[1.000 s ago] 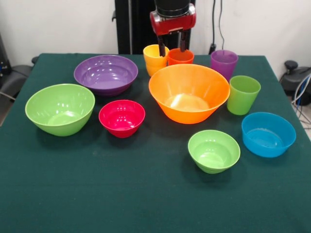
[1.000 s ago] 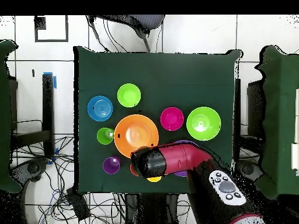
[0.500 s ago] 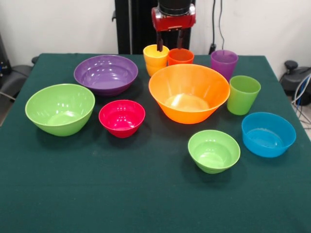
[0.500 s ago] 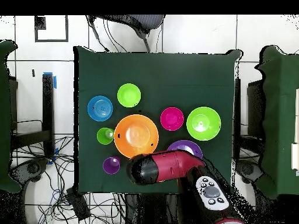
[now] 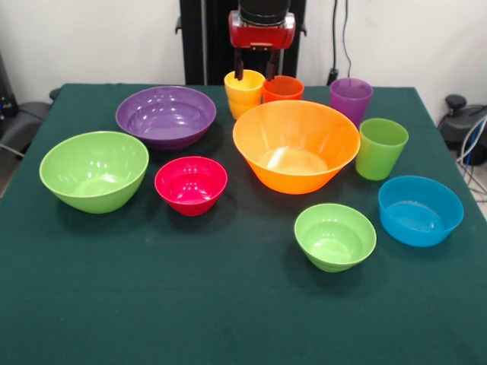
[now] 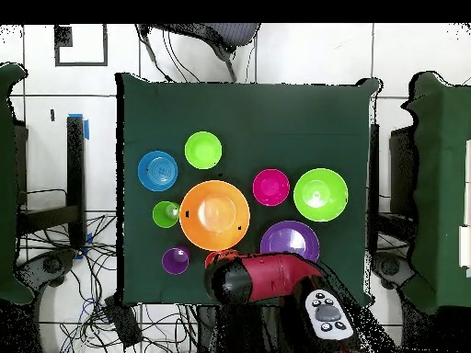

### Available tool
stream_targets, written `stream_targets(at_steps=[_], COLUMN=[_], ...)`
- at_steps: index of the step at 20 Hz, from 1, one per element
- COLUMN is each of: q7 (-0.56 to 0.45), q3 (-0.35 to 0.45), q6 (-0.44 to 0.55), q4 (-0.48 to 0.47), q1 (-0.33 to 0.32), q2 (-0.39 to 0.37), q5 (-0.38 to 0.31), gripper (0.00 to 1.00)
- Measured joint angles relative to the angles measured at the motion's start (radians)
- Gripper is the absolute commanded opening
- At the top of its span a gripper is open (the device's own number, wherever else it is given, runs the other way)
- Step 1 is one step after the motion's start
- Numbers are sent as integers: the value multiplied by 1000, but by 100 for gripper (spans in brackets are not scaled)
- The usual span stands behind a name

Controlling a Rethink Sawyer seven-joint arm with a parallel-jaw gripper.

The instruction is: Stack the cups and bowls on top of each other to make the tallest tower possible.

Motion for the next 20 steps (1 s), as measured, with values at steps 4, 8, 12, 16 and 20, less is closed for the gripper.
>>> stream_targets(at_steps=[4, 8, 12, 16, 20], q7=[21, 41, 41, 41, 41], q3=[-10, -21, -20, -19, -17], q6=[-44, -101, -119, -119, -119], q4=[8, 19, 29, 39, 51], q1=[0, -1, -14, -29, -43], q2=[8, 29, 49, 64, 72], q5=[1, 4, 9, 10, 11], gripper=[100, 100, 100, 100, 100])
